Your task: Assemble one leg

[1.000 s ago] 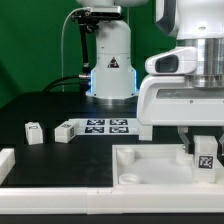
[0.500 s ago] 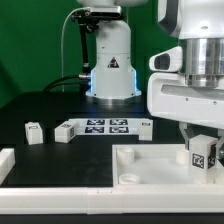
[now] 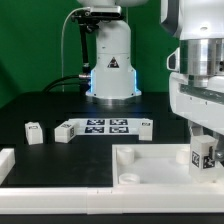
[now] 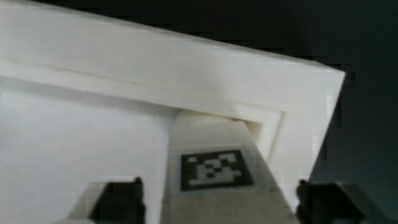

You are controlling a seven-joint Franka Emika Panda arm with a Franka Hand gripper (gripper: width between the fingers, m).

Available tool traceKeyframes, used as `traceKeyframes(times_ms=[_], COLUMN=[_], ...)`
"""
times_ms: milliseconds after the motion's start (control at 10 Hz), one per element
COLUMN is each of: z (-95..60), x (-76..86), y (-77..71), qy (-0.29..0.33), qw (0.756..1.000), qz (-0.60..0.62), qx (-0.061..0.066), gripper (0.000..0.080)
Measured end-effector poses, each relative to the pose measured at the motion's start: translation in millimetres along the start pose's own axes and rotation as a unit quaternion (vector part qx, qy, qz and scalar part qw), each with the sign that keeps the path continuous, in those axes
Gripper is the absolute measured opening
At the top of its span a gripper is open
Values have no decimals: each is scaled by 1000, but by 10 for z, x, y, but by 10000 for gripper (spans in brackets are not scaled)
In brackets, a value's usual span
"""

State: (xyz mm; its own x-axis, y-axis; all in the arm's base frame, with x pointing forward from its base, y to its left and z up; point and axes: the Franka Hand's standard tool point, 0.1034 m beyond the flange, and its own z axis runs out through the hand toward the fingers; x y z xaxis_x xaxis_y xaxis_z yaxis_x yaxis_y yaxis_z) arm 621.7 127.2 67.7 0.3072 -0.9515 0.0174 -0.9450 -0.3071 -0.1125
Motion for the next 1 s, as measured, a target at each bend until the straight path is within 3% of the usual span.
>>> traceKeyframes(times_ms=[100,300,600,900,1000], z=[0,30,65,30,17], x=[2,55,33,10,22], y=[-2,-17,12,-13,-32], qy=[0,15,22,30,36], qw=[1000,990,949,894,859], qz=[-9,-140,-313,-447,-511], qx=[1,24,22,17,13], gripper=[559,645,648,649,649])
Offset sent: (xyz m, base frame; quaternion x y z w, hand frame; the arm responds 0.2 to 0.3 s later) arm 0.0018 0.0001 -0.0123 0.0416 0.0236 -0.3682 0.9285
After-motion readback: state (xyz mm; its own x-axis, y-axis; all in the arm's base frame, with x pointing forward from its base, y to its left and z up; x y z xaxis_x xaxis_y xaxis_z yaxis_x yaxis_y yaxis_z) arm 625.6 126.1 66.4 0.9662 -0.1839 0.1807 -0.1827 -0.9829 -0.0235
